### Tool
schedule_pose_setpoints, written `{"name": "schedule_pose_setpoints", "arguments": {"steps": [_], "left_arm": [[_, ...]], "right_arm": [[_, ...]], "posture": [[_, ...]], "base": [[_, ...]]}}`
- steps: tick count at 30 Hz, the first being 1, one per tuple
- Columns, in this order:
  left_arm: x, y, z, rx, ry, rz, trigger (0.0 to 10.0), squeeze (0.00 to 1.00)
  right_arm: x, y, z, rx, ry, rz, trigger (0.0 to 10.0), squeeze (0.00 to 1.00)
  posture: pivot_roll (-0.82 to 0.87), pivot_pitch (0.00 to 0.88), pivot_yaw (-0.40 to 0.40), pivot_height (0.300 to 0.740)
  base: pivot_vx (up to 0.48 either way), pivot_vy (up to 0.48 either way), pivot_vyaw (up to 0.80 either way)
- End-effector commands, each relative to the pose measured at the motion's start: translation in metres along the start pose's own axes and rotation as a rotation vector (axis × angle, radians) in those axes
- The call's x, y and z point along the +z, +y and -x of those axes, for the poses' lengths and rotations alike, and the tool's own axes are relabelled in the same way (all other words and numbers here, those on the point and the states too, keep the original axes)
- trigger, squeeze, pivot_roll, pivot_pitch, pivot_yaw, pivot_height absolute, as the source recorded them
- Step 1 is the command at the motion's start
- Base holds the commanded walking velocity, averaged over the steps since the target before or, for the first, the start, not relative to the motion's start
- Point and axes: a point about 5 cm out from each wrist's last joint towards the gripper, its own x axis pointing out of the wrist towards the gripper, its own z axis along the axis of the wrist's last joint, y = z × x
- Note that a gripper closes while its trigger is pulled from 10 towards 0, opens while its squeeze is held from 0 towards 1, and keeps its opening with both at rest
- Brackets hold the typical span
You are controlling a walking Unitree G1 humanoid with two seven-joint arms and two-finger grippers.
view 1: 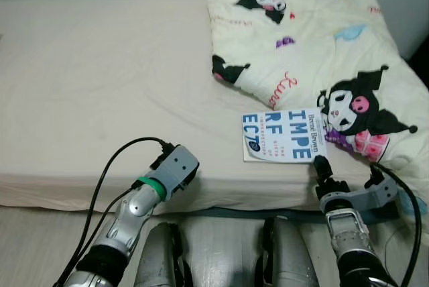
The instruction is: Clean up the room
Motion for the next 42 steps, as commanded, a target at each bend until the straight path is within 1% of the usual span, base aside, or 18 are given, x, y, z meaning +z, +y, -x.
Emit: {"name": "schedule_pose_setpoints", "arguments": {"steps": [1, 2, 4, 7, 9, 10, 14, 16, 17, 18, 22, 23, 25, 26, 28, 30, 35, 42], "left_arm": [[-0.006, -0.002, 0.005, -0.007, 0.025, 0.016, 10.0, 0.0], [-0.006, -0.002, 0.005, -0.007, 0.025, 0.016, 10.0, 0.0], [-0.006, -0.002, 0.008, -0.012, 0.024, 0.014, 10.0, 0.0], [-0.005, -0.002, 0.009, -0.013, 0.024, 0.013, 10.0, 0.0], [-0.005, 0.0, 0.011, -0.013, 0.023, 0.011, 10.0, 0.0], [-0.005, 0.002, 0.011, -0.012, 0.025, 0.011, 10.0, 0.0], [-0.004, 0.002, 0.011, -0.012, 0.026, 0.011, 10.0, 0.0], [-0.002, 0.002, 0.009, -0.017, 0.024, 0.01, 10.0, 0.0], [-0.002, 0.002, 0.009, -0.017, 0.024, 0.01, 10.0, 0.0], [-0.001, 0.002, 0.01, -0.018, 0.024, 0.01, 10.0, 0.0], [-0.001, 0.002, 0.01, -0.019, 0.024, 0.011, 10.0, 0.0], [-0.001, 0.002, 0.011, -0.021, 0.027, 0.01, 10.0, 0.0], [-0.001, 0.002, 0.011, -0.021, 0.027, 0.01, 10.0, 0.0], [-0.001, 0.003, 0.013, -0.023, 0.03, 0.008, 10.0, 0.0], [-0.001, 0.003, 0.013, -0.023, 0.03, 0.008, 10.0, 0.0], [-0.002, 0.004, 0.017, -0.025, 0.035, 0.005, 10.0, 0.0], [-0.002, 0.006, 0.021, -0.024, 0.04, 0.002, 10.0, 0.0], [-0.003, 0.007, 0.025, -0.022, 0.048, 0.0, 10.0, 0.0]], "right_arm": [[-0.002, 0.005, -0.002, 0.029, 0.008, 0.03, 10.0, 0.0], [-0.002, 0.005, -0.002, 0.029, 0.008, 0.03, 10.0, 0.0], [0.004, 0.011, -0.006, 0.057, -0.014, 0.074, 10.0, 0.0], [0.007, 0.014, -0.008, 0.073, -0.025, 0.093, 10.0, 0.0], [0.014, 0.024, -0.01, 0.101, -0.073, 0.153, 10.0, 0.0], [0.018, 0.028, -0.01, 0.112, -0.102, 0.163, 10.0, 0.0], [0.021, 0.027, -0.01, 0.102, -0.117, 0.147, 10.0, 0.0], [0.017, 0.016, -0.008, 0.054, -0.088, 0.112, 10.0, 0.0], [0.017, 0.016, -0.008, 0.054, -0.088, 0.112, 10.0, 0.0], [0.014, 0.009, -0.006, 0.021, -0.072, 0.093, 10.0, 0.0], [0.012, 0.005, -0.004, 0.001, -0.063, 0.083, 10.0, 0.0], [0.009, -0.003, -0.001, -0.04, -0.055, 0.066, 10.0, 0.0], [0.009, -0.003, -0.001, -0.04, -0.055, 0.066, 10.0, 0.0], [0.005, -0.009, 0.002, -0.071, -0.046, 0.066, 10.0, 0.0], [0.005, -0.009, 0.002, -0.071, -0.046, 0.066, 10.0, 0.0], [0.003, -0.017, 0.007, -0.1, -0.033, 0.085, 10.0, 0.0], [0.009, -0.02, 0.006, -0.109, -0.036, 0.108, 10.0, 0.0], [0.019, -0.013, -0.001, -0.051, -0.05, 0.116, 10.0, 0.0]], "posture": [[0.06, 0.197, 0.112, 0.598], [0.06, 0.197, 0.112, 0.598], [0.07, 0.21, 0.119, 0.598], [0.07, 0.211, 0.12, 0.598], [0.07, 0.214, 0.121, 0.598], [0.07, 0.214, 0.121, 0.598], [0.07, 0.218, 0.125, 0.598], [0.07, 0.221, 0.126, 0.598], [0.07, 0.221, 0.126, 0.598], [0.08, 0.224, 0.127, 0.598], [0.08, 0.224, 0.127, 0.598], [0.08, 0.233, 0.133, 0.598], [0.08, 0.233, 0.133, 0.598], [0.09, 0.24, 0.137, 0.598], [0.09, 0.24, 0.137, 0.598], [0.1, 0.249, 0.144, 0.598], [0.11, 0.26, 0.151, 0.598], [0.13, 0.27, 0.157, 0.598]], "base": [[0.0, 0.0, 0.0], [0.0, 0.0, 0.0], [0.0, 0.0, 0.0], [0.0, 0.0, 0.0], [0.0, 0.0, 0.0], [0.0, 0.0, 0.0], [0.0, 0.0, 0.0], [0.0, 0.0, 0.0], [0.0, 0.0, 0.0], [0.0, 0.0, 0.0], [0.0, 0.0, 0.0], [0.0, 0.0, 0.0], [0.0, 0.0, 0.0], [0.0, 0.0, 0.0], [0.0, 0.0, 0.0], [0.0, 0.0, 0.0], [0.0, 0.0, 0.0], [0.0, 0.0, 0.0]]}}
